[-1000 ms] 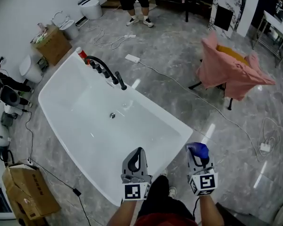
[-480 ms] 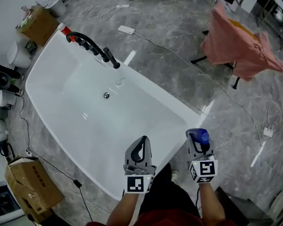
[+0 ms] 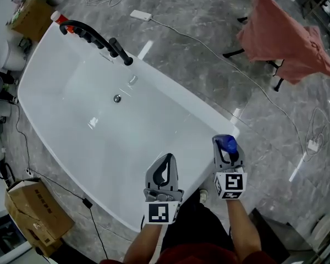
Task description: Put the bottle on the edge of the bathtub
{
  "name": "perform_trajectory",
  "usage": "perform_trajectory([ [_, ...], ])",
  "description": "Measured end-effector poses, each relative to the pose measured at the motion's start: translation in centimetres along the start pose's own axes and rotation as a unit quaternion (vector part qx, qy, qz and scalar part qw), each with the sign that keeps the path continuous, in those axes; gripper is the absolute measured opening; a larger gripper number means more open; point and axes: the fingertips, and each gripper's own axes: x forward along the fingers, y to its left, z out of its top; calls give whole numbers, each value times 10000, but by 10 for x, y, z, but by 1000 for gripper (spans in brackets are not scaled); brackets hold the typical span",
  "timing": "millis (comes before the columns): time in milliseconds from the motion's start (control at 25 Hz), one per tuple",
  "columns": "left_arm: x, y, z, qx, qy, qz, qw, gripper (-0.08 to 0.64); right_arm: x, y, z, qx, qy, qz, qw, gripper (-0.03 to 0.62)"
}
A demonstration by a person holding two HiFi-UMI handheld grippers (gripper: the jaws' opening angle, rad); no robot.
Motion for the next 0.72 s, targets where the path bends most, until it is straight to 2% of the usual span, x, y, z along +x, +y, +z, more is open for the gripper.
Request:
perform_trajectory([
  [200, 11, 10, -12, -178, 39, 53, 9998, 5, 39, -2, 3, -107, -53, -97, 9999, 149],
  [720, 40, 25, -16, -222, 116, -80, 9997, 5, 99, -6, 23, -250, -315, -219, 9990, 149],
])
